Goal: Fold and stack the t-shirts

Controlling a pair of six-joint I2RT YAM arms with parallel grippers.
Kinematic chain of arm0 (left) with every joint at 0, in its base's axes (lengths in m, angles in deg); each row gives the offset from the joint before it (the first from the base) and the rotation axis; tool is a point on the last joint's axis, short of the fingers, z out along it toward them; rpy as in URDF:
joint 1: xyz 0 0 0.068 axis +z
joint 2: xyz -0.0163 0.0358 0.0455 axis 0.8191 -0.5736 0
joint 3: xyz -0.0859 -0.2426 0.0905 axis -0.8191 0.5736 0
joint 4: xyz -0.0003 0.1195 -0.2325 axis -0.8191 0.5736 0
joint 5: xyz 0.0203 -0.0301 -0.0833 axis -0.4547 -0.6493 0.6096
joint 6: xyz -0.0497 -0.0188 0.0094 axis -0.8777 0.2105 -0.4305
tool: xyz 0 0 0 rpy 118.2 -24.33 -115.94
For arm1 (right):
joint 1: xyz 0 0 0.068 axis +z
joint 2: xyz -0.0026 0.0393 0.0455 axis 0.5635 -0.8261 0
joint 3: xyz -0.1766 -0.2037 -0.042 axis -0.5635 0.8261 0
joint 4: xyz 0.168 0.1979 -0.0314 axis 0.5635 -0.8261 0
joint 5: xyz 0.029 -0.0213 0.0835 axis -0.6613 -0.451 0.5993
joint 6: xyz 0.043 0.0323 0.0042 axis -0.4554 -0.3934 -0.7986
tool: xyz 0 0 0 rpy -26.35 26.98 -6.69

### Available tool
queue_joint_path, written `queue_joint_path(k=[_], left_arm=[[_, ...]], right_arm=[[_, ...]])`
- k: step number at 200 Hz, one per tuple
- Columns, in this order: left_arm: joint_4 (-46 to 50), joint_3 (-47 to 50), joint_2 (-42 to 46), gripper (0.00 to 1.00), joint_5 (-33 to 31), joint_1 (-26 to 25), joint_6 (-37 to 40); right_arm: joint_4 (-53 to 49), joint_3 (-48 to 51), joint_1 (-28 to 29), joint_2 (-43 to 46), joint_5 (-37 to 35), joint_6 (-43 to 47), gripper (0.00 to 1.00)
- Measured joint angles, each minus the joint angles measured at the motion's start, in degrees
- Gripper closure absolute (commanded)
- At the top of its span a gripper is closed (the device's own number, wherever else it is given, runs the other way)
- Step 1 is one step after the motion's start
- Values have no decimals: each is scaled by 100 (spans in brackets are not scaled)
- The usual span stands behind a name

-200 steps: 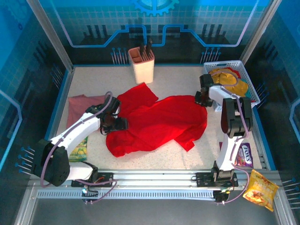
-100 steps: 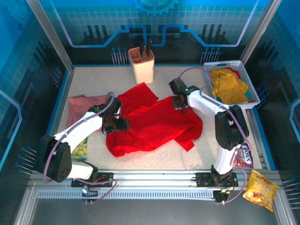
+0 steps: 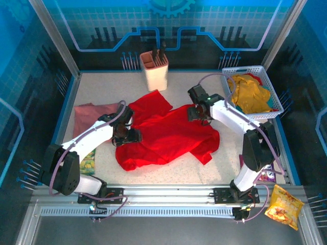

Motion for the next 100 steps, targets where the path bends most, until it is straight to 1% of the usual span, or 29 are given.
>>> queue_joint_path(k=[22, 46, 61, 100], left_arm=[[-4, 0, -2, 33, 0, 0, 0], [-2, 0, -2, 33, 0, 0, 2], [-2, 0, -2, 33, 0, 0, 2], [-2, 2, -2, 31, 0, 0, 0]], right_arm=[[107, -39, -476, -210, 398, 90, 31], [269, -39, -850, -573, 741, 208, 39], [382, -39, -957, -745, 931, 313, 44], [710, -39, -1021, -988, 1397, 498, 56]])
